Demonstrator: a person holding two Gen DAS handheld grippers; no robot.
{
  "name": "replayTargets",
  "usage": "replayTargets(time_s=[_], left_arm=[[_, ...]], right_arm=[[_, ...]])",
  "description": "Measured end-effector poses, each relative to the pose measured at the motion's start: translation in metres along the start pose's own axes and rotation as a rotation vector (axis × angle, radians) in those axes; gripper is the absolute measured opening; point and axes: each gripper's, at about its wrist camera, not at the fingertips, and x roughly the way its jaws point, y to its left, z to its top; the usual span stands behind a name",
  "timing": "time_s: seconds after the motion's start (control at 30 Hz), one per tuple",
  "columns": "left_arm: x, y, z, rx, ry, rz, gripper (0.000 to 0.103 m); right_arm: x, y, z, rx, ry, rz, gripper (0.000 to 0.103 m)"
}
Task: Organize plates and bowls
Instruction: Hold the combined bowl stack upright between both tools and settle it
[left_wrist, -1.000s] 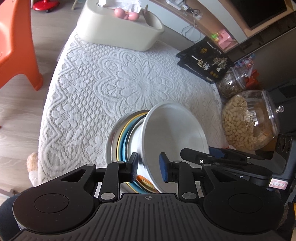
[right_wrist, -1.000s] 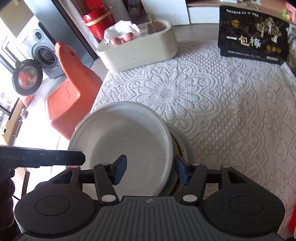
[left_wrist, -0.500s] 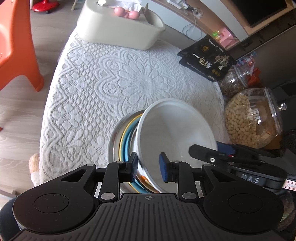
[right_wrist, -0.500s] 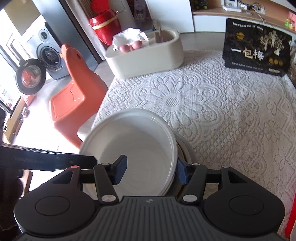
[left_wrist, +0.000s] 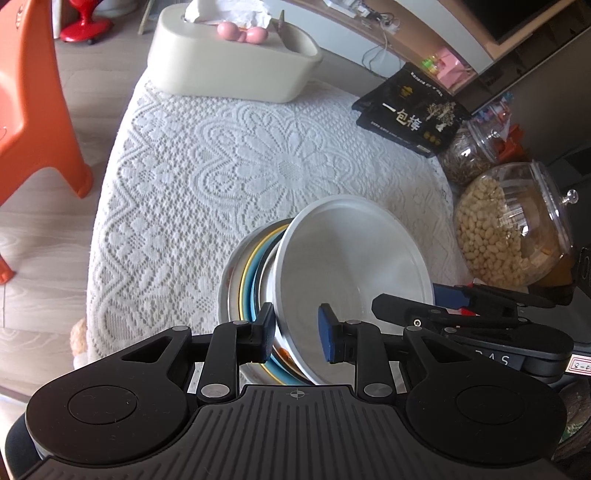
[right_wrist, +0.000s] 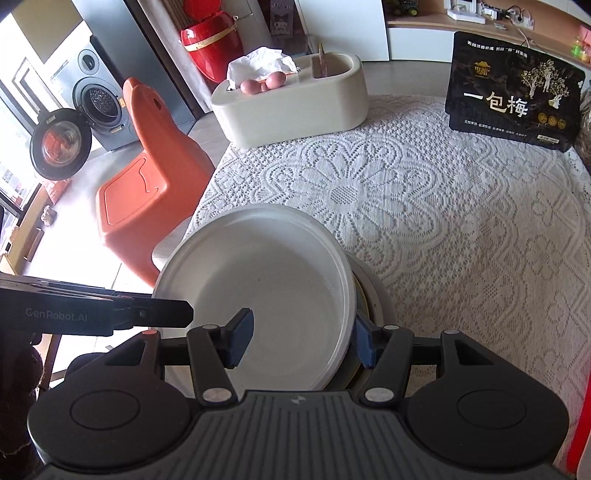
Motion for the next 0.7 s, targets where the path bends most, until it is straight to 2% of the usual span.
replayTargets(time_s=[0.7], left_arm=[[-0.010, 0.000, 0.001, 0.002, -0.020, -0.006, 0.027]], right_arm=[[0.001, -0.001, 0.000, 0.011, 0.007, -0.006, 0.058]])
